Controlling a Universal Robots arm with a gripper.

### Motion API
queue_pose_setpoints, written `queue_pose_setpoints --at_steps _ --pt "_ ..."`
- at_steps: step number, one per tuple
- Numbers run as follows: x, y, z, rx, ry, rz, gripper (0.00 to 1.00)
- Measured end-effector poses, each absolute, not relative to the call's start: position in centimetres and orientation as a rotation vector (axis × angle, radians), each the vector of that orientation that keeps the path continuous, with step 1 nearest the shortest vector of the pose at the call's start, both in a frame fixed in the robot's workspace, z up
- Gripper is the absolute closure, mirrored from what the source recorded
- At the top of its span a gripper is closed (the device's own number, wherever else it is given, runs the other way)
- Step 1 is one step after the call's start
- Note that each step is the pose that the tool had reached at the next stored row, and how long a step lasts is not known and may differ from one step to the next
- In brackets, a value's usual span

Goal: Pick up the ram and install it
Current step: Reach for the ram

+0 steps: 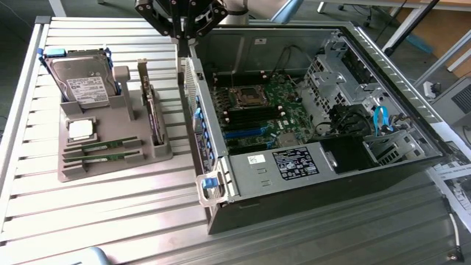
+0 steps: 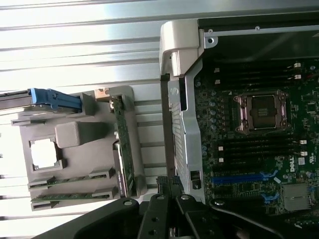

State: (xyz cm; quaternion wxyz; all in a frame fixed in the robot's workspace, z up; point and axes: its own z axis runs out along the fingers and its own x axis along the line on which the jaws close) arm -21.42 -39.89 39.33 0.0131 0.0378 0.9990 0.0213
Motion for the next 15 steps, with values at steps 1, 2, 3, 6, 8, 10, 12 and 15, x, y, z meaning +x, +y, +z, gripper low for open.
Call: queue_pose_setpoints --at_steps 1,2,3,6,8,10,12,15 --pt "-21.5 -39.9 39.3 0.118 3.113 0.066 0.89" --pt "-21.6 -39.9 39.3 0.118 3.113 0.066 0.89" --pt "-21.7 -39.9 39.3 0.118 3.112 0.066 0.89" --pt "-22.0 -39.9 39.3 0.118 3.112 0.066 0.89" --pt "-22.1 -39.9 39.3 0.118 3.112 0.066 0.89" --pt "-22.3 -39.9 39.3 0.118 3.113 0.066 0.89" --pt "-22.5 -39.9 39.3 0.118 3.113 0.066 0.89" --pt "-22.7 -39.9 39.3 0.118 3.112 0.066 0.89"
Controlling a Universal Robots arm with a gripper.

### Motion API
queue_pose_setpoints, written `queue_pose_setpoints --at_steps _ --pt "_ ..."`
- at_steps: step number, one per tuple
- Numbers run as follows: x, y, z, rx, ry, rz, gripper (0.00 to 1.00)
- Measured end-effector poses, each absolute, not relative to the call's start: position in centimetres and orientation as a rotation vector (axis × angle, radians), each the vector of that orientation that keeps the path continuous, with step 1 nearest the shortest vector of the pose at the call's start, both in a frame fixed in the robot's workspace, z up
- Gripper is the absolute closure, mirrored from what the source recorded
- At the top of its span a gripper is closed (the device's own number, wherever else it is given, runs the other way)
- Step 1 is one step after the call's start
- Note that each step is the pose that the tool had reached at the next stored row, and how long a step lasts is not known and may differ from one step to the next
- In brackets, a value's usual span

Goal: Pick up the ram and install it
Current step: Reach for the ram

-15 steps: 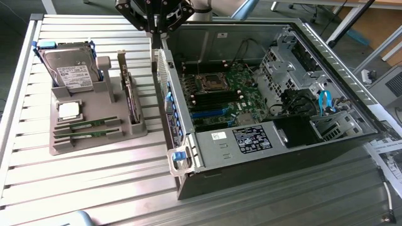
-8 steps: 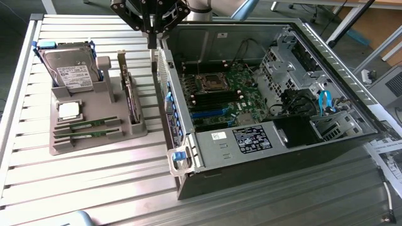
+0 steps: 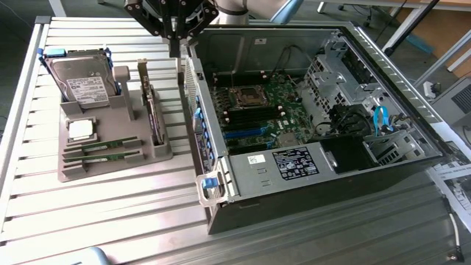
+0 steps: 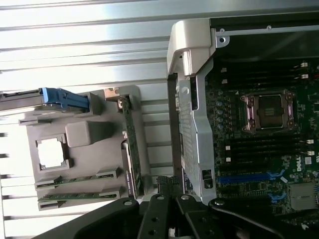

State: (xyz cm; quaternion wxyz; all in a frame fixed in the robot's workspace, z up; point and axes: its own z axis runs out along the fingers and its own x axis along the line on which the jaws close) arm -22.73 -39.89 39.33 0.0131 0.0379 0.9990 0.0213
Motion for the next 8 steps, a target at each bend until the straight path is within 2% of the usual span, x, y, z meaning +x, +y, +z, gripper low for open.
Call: queue_pose_setpoints --at_steps 8 --pt "-23.34 -39.89 39.33 0.118 3.112 0.066 0.89"
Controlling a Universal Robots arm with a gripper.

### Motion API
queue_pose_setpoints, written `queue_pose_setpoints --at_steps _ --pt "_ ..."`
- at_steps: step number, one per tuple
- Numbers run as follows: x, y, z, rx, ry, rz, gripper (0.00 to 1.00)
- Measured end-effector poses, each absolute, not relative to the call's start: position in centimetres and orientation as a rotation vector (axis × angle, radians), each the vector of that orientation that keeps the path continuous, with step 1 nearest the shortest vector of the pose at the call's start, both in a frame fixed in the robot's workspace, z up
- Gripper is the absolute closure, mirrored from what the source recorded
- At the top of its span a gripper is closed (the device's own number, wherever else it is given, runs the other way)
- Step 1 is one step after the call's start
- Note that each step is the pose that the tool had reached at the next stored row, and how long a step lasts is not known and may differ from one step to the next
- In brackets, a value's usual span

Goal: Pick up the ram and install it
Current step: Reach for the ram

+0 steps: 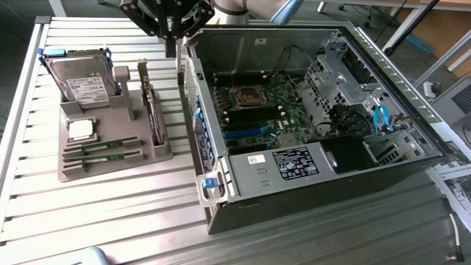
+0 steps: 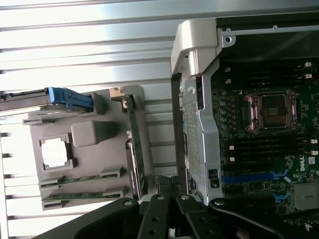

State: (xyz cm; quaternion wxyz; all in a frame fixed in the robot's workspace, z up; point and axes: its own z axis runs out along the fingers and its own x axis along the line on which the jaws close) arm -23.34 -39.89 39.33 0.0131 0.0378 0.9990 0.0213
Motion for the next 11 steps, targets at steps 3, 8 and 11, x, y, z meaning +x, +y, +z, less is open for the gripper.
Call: queue_pose_setpoints --at_steps 3,8,11 --pt "-23.58 -39.89 39.33 0.118 3.112 0.066 0.89" --pt "-24.07 -39.89 39.33 0.118 3.113 0.066 0.89" --pt "-24.34 -39.89 39.33 0.118 3.113 0.066 0.89"
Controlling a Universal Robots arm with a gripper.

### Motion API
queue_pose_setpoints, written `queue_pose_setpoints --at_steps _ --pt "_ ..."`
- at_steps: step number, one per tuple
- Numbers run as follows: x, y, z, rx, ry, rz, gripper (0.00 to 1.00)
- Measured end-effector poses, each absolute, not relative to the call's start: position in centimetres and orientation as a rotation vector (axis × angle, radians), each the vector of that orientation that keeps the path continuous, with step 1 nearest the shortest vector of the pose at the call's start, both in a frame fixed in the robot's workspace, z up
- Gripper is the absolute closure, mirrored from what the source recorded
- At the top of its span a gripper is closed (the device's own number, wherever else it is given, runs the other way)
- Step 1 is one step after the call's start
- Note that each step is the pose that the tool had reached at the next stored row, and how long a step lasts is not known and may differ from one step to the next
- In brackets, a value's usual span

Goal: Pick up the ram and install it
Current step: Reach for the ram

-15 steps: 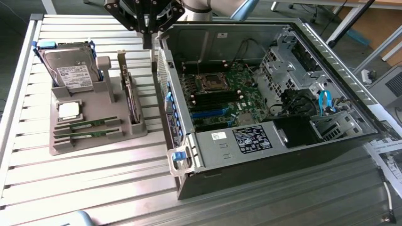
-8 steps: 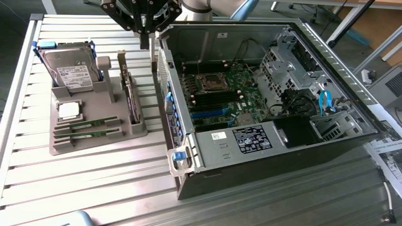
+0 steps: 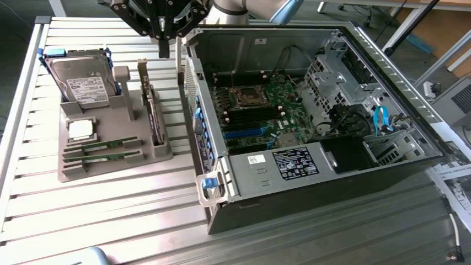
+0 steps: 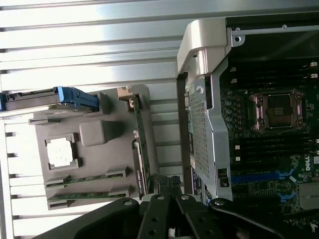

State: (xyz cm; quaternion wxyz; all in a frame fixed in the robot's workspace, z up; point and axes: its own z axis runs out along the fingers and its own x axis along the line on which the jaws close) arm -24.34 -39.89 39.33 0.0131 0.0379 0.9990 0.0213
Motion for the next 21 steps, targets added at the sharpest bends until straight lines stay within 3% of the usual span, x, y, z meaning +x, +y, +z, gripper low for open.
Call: queue_pose_setpoints --at_steps 21 --pt "-26.0 -39.9 39.3 0.118 3.113 0.066 0.89"
